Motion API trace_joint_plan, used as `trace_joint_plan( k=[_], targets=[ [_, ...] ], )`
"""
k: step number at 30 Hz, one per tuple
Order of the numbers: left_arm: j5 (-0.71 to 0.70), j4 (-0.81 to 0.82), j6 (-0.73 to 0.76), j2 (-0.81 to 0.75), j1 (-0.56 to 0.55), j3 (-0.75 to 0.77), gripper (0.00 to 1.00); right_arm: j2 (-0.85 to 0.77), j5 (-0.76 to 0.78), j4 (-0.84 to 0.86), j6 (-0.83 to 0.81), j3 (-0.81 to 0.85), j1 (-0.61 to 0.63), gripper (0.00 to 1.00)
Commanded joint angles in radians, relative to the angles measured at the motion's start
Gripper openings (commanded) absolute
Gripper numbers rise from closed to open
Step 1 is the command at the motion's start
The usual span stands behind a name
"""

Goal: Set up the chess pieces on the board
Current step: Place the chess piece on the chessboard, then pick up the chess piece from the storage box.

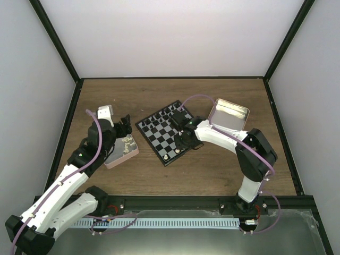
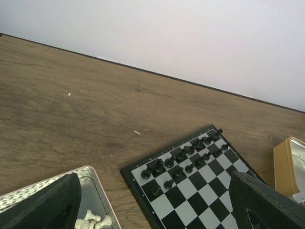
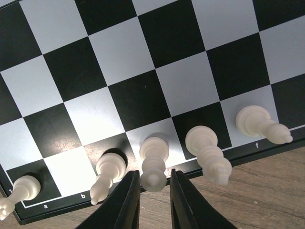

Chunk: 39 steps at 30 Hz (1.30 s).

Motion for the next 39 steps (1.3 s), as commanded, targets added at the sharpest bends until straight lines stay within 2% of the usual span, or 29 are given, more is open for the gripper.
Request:
trace_joint_plan(
  k=[1, 5, 15, 21, 27, 39],
  targets=[
    [-0.011, 0.001, 0.008, -0.001, 0.006, -0.003, 0.87, -0.007, 0.018, -0.004, 0.007, 0.008, 0.001, 0.22],
    [-0.005, 0.0, 0.005, 0.002, 0.006, -0.002, 0.87, -0.028, 0.018, 0.0, 0.012, 0.015, 0.001, 0.3],
    [-0.036, -0.002, -0.105, 0.078, 0.008, -0.026, 0.86, -0.216, 0.117, 0.087, 0.093, -0.021, 0.001, 0.37],
    [0.023, -0.045, -0.209, 0.249, 0.078, -0.026, 0.7, -0.32, 0.139, 0.17, 0.121, -0.105, 0.001, 0.39],
    [0.157, 0.002, -0.241, 0.354, 0.19, -0.084, 0.46, -0.338, 0.134, 0.201, 0.119, -0.151, 0.001, 0.39],
    [0.28, 0.015, -0.234, 0.5, 0.219, -0.146, 0.42, -0.361, 0.144, 0.262, 0.093, -0.216, 0.0, 0.38]
  ],
)
